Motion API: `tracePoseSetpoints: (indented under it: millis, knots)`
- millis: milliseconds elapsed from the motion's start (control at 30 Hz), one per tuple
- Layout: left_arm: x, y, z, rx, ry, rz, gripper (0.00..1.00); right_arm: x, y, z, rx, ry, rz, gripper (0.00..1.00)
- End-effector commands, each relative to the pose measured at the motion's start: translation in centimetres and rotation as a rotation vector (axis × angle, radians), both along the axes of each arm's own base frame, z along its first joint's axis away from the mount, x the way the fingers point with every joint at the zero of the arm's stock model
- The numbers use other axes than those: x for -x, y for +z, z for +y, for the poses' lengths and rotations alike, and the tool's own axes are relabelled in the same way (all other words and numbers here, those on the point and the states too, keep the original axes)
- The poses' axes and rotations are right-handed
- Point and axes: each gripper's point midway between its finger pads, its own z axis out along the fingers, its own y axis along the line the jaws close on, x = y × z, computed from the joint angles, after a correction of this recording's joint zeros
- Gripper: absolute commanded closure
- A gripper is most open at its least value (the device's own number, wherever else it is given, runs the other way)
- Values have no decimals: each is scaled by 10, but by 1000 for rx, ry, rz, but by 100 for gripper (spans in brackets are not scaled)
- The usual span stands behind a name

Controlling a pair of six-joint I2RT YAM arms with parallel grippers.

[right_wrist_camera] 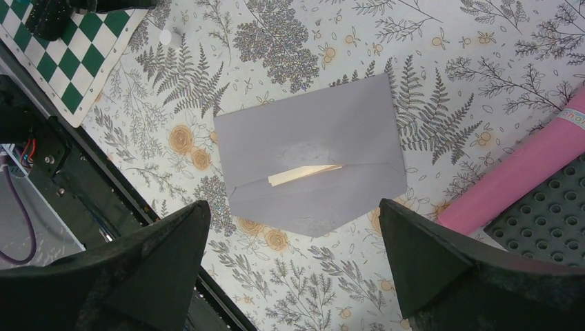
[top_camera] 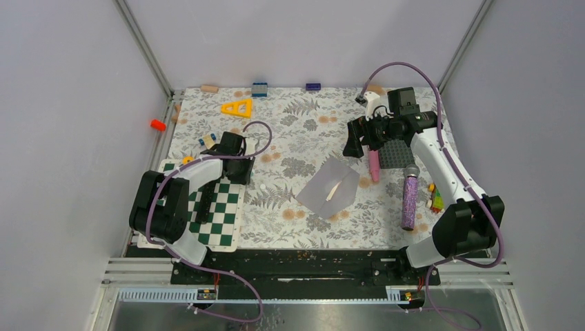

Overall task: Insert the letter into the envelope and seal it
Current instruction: Place the solid glue at the center of the board.

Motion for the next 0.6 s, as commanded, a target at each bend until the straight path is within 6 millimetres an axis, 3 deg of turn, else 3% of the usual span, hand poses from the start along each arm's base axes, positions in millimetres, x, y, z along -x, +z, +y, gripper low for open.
tracePoseSetpoints:
  millis: [0, 133, 333, 400, 567]
  knots:
    - [6, -2, 9, -41, 7, 11, 90, -1, 7, 3, -20, 0, -26, 0]
    - [12, -6, 3, -16, -21, 53, 86, -1, 7, 3, -17, 1, -27, 0]
    - [18, -3, -8, 31, -62, 68, 70, -3, 4, 2, -13, -5, -17, 1]
    - [18, 0, -9, 37, -66, 59, 60, -4, 4, 2, -9, -9, -17, 0]
    - [18, 9, -15, 63, -85, 34, 50, -5, 3, 0, 1, -19, -19, 0]
